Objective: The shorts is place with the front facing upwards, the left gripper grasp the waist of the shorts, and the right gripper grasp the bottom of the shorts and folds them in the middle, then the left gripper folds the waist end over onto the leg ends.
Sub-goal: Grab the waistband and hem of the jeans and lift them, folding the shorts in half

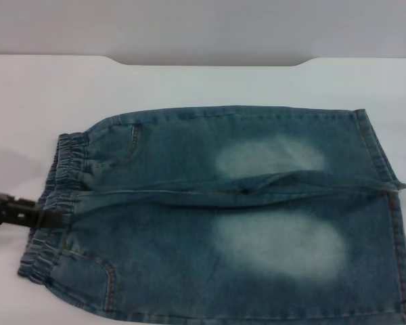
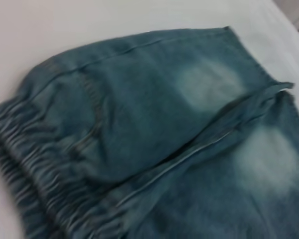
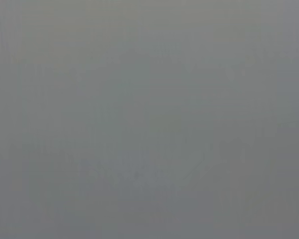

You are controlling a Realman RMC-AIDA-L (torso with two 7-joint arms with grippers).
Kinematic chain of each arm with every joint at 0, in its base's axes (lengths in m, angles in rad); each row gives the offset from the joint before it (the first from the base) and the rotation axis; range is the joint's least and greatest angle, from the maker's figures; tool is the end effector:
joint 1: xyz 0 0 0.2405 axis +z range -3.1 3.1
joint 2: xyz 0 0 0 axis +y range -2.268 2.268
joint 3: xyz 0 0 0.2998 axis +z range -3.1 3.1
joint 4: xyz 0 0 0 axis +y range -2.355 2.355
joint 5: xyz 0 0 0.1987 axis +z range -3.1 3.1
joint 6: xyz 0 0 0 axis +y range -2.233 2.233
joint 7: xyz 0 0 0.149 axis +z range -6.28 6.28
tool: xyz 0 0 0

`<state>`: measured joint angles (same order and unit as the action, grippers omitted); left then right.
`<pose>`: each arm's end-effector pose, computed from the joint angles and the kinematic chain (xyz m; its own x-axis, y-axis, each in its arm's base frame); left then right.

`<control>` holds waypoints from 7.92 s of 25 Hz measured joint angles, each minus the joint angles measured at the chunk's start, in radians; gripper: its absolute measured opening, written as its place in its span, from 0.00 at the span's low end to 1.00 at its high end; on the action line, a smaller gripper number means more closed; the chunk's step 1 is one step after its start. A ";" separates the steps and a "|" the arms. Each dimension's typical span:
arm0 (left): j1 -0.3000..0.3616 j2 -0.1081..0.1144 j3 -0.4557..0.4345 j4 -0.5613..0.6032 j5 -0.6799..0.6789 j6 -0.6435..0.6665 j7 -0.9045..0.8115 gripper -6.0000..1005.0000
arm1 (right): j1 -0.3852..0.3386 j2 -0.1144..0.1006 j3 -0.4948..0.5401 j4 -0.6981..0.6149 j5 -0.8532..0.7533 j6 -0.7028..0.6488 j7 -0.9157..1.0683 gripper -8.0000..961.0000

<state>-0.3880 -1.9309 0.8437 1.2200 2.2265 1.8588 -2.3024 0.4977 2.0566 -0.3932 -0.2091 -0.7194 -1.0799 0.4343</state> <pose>-0.3134 0.3038 0.0807 0.5445 0.8282 0.1325 0.8375 -0.5283 -0.1395 0.3995 0.3746 0.0825 0.6016 0.1803 -0.7782 -0.7972 0.1967 -0.5708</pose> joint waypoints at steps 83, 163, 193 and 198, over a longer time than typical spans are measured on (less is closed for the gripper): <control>-0.035 -0.020 -0.039 -0.231 0.239 -0.085 0.060 0.60 | -0.002 -0.013 0.018 -0.003 0.003 0.002 -0.040 0.46; -0.211 -0.028 -0.101 -0.246 0.266 -0.199 0.107 0.06 | 0.069 -0.092 -0.384 -0.974 -1.842 -1.091 1.711 0.46; -0.222 -0.040 -0.101 -0.247 0.266 -0.211 0.107 0.07 | 0.130 -0.070 -0.502 -0.753 -2.067 -0.949 1.643 0.46; -0.223 -0.040 -0.101 -0.246 0.266 -0.211 0.107 0.07 | 0.144 -0.049 -0.523 -0.749 -2.089 -0.942 1.649 0.46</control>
<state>-0.6107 -1.9711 0.7423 0.9740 2.4927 1.6475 -2.1958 0.6417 2.0076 -0.9162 -0.9585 -2.8088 -2.0221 2.0832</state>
